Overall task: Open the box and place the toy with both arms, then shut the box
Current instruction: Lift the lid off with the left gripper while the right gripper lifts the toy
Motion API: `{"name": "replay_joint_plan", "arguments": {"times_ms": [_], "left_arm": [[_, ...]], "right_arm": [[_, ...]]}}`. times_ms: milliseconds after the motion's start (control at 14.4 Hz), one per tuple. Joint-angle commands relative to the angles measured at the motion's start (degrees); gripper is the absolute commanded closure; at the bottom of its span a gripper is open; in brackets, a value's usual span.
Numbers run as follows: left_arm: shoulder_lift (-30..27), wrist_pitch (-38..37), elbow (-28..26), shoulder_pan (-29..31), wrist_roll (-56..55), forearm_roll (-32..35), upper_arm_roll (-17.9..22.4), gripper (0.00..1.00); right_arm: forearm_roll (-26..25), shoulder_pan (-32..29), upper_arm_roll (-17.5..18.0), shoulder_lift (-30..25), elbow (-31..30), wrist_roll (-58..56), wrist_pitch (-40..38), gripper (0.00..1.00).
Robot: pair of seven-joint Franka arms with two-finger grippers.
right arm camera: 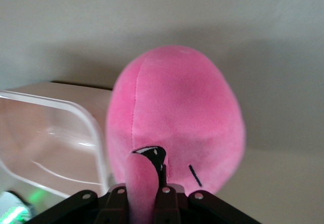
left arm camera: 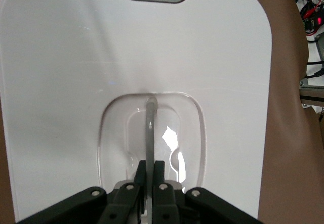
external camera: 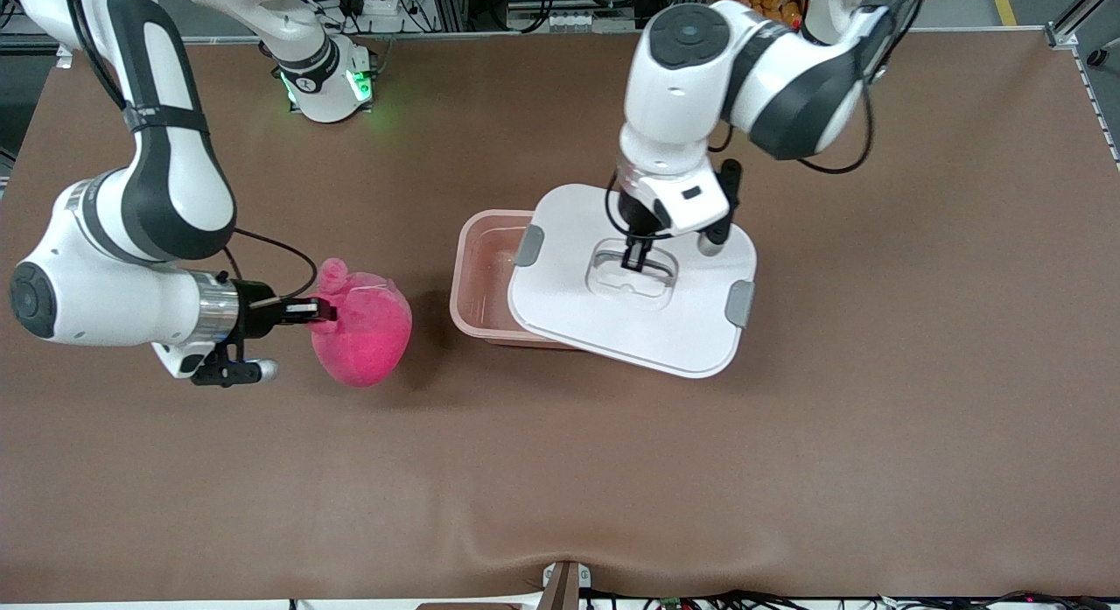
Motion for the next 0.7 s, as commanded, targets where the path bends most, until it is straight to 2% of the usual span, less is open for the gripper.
{"name": "replay_joint_plan", "arguments": {"times_ms": [0, 209, 627], "left_arm": [[-4.0, -2.7, -0.6, 3.9, 7.7, -4.9, -0.7, 1.0], [-6.7, -6.0, -0.6, 9.5, 18.8, -10.7, -0.7, 1.0], [-8.7, -13.9, 1.3, 20.0, 36.2, -19.7, -0.7, 1.0]], "right_arm": [[3.5, 1.2, 0.9, -1.3, 0.9, 8.4, -1.5, 1.0], [5.3, 2.7, 3.3, -2.6, 1.0, 15.7, -1.2, 1.0], [5.9, 9.2, 3.3, -2.6, 4.3, 27.3, -0.6, 1.0]]}}
